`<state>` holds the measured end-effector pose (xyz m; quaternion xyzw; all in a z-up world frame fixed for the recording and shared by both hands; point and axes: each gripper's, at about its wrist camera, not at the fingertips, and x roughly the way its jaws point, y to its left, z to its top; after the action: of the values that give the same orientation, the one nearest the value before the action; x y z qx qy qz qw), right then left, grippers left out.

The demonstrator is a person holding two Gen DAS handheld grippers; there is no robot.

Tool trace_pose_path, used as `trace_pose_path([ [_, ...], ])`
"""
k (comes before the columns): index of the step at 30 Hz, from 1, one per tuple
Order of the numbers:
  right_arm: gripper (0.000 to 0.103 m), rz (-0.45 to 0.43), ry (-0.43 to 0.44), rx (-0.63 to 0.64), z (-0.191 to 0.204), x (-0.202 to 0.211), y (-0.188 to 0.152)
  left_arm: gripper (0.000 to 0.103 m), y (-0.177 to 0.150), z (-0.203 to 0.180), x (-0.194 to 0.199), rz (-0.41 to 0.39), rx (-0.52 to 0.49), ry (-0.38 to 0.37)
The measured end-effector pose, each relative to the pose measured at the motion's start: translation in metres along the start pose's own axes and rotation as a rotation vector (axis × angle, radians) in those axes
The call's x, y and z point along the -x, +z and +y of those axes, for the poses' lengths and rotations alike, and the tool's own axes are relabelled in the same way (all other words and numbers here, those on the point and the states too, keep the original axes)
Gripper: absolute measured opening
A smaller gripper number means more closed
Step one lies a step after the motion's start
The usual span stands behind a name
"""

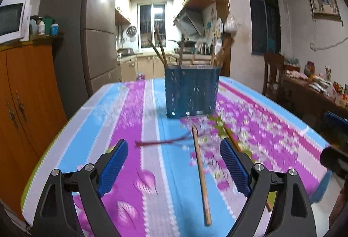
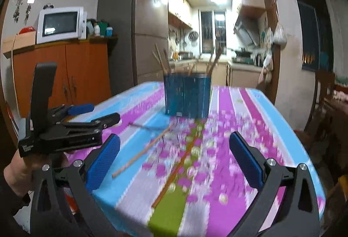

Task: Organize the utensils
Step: 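Move both open tools back over the last two chopsticks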

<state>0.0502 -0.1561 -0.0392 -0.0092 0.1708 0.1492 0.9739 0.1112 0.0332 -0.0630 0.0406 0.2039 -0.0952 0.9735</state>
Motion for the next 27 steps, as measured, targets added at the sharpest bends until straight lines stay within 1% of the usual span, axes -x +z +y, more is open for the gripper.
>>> trace_pose_path([
  [7,0.097,0.055,-0.006,-0.011,0.009,0.007,-0.029,0.087,-0.017,-0.010,-0.005,0.048,-0.001,-0.009],
  [14,0.097,0.093,0.019,-0.006,0.018,0.008,-0.044,0.087,-0.025,-0.015,-0.006,0.068,-0.003,-0.014],
  [18,0.097,0.100,0.032,-0.003,0.023,0.007,-0.048,0.087,-0.027,-0.016,-0.007,0.073,-0.004,-0.016],
  [23,0.085,0.109,0.044,-0.012,0.023,0.002,-0.051,0.087,-0.027,-0.015,-0.008,0.074,-0.003,-0.015],
  [24,0.080,0.113,0.046,-0.017,0.022,0.002,-0.052,0.087,-0.027,-0.015,-0.009,0.075,-0.001,-0.015],
  [26,0.077,0.120,0.052,-0.032,0.020,0.000,-0.055,0.087,-0.028,-0.013,-0.008,0.071,0.002,-0.013],
  [27,0.073,0.120,0.053,-0.036,0.020,-0.001,-0.056,0.087,-0.028,-0.012,-0.008,0.069,0.003,-0.013],
])
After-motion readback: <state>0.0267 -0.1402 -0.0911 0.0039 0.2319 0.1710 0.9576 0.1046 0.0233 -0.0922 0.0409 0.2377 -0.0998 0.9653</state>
